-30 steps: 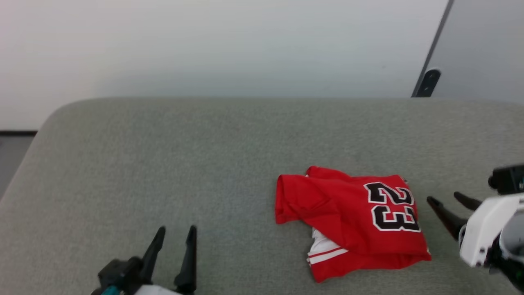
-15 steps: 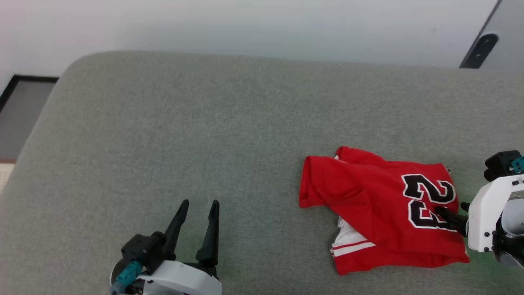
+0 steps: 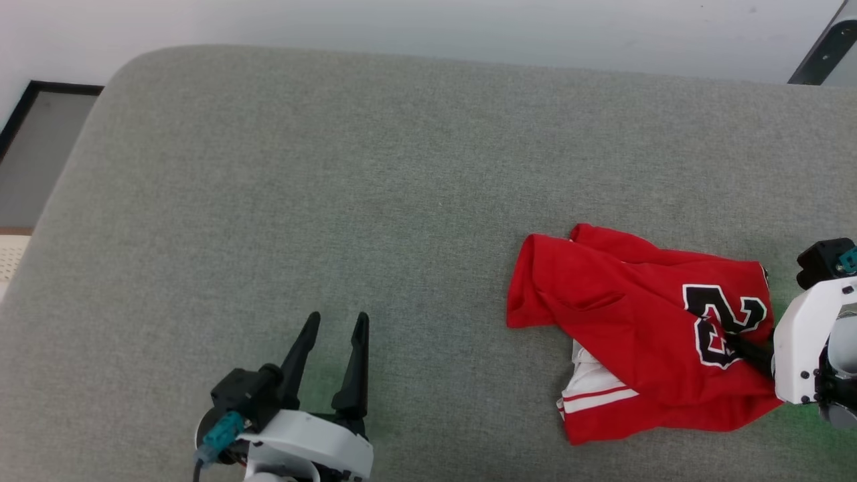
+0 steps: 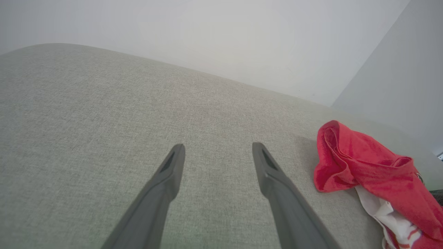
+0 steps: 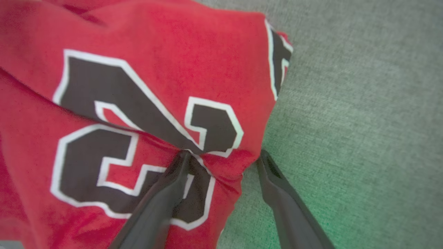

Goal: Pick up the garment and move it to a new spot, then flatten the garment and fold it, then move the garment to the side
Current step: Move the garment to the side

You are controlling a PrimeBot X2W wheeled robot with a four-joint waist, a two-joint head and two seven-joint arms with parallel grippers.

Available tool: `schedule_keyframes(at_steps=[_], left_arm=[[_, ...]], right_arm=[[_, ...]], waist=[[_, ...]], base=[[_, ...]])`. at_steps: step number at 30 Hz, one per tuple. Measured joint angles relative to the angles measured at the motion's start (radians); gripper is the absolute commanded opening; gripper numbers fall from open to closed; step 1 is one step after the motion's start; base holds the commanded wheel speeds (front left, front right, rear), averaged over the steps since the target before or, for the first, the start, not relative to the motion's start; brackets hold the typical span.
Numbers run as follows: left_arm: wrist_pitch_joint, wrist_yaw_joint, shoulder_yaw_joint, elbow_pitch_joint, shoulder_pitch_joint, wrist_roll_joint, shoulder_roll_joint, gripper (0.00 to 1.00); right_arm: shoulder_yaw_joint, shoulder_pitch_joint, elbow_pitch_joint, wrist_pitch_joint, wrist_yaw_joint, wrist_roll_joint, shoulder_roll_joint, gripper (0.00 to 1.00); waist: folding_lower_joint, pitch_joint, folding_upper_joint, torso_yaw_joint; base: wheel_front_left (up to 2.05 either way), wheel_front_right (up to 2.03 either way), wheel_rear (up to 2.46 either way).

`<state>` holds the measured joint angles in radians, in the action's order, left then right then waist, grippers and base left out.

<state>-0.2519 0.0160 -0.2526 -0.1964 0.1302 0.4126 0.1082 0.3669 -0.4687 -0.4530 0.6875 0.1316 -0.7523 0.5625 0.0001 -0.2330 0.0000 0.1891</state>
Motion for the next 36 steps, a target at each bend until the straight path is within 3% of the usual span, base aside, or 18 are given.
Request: schedule_keyframes(at_steps=[1, 15, 32, 36], left_arm=[[-0.003, 0.002, 0.001, -0.005, 0.003, 0.000, -0.001, 1.00], [-0.010, 0.021, 0.047, 0.017, 0.023, -0.046, -0.011, 1.00], [-0.012, 0.044, 0.091, 0.090, 0.040, -0.131, 0.000, 1.00], [-0.012, 0.046, 0.090, 0.097, 0.052, -0.135, 0.009, 1.00]], right_arm=[[0.000, 0.000, -0.003, -0.009, 0.000, -0.005, 0.000, 0.00], [-0.041, -0.010, 0.004, -0.156, 0.000, -0.078, -0.039, 0.00], [-0.217, 0.040, 0.090, -0.180, 0.000, -0.075, 0.179, 0.00], [-0.272, 0.037, 0.062, -0.200, 0.000, -0.055, 0.197, 0.00]], waist=[[0.0000, -0.001, 0.0000, -0.002], [0.0000, 0.013, 0.0000, -0.071], [0.0000, -0.007, 0.0000, -0.238], [-0.0001, -0.030, 0.0000, -0.255]], base=[[0.00, 0.00, 0.00], [0.00, 0.00, 0.00], [0.00, 0.00, 0.00], [0.00, 0.00, 0.00]])
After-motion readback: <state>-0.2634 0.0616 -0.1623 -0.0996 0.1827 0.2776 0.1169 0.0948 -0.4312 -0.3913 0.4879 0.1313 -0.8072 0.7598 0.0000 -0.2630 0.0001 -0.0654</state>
